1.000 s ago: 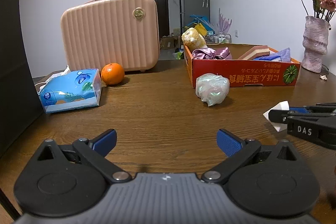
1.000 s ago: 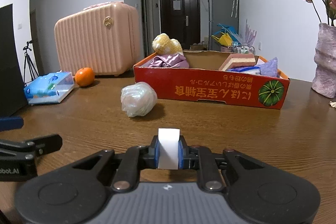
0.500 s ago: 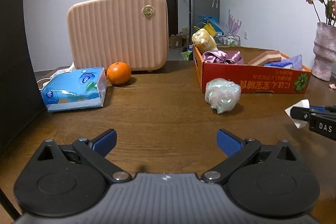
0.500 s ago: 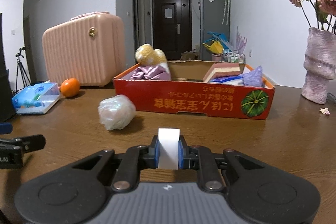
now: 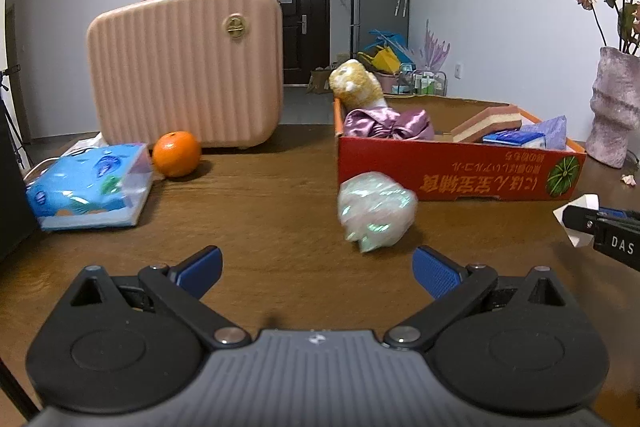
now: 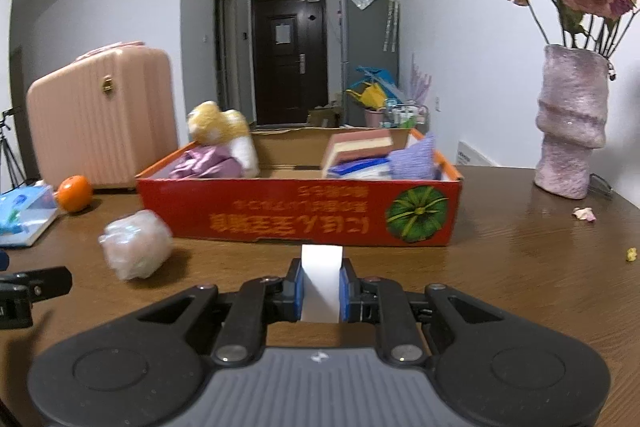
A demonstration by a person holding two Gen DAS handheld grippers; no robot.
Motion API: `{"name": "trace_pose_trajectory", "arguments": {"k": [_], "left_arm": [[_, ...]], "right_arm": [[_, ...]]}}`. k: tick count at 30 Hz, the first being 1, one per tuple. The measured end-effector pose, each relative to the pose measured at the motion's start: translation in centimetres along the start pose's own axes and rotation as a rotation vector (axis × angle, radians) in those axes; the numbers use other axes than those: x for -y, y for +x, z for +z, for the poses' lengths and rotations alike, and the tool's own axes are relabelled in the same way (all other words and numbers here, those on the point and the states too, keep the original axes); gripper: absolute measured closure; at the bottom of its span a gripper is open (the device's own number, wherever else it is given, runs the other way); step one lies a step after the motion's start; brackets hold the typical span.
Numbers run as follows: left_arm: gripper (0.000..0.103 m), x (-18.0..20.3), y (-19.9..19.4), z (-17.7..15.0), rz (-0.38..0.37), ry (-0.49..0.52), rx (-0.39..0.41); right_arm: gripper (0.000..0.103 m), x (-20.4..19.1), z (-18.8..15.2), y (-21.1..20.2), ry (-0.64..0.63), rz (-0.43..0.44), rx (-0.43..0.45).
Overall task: Organize soft objects
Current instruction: 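Grasp the clear iridescent bag with the left tool while the right tool holds the paper, then carry the iridescent bag and white paper over the box with both tools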
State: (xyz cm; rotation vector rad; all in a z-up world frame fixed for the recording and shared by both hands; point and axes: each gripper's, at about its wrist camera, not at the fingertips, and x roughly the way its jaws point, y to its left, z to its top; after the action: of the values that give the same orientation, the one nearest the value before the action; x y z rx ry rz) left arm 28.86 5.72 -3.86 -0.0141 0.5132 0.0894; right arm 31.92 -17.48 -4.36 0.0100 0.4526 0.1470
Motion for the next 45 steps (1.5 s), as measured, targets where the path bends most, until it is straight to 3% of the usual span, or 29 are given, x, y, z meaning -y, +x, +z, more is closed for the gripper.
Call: {"name": "trace_pose_trajectory", "arguments": {"k": [18, 29, 38, 45], "left_arm": [[0.000, 5.6, 5.9, 2.7, 0.023, 0.007, -0.005], [0.001, 6.2, 10.4, 3.9, 0.071, 0.029, -0.043], [0.037, 5.6, 12.7, 4.3, 0.026, 0.018, -0.130], [0.055, 5.3, 12.9, 4.2, 0.019, 0.011, -0.150]], "right_arm": [[0.086, 6.5, 1.8, 3.4, 0.013, -0.103, 0.030], [0.086, 8.4, 2.3, 5.0, 0.004, -0.110, 0.022], [0.086, 8.0, 2.1, 5.0, -0.014, -0.098, 0.015], [0.086, 8.0, 2.1, 5.0, -0.017, -0.099, 0.016]]}}
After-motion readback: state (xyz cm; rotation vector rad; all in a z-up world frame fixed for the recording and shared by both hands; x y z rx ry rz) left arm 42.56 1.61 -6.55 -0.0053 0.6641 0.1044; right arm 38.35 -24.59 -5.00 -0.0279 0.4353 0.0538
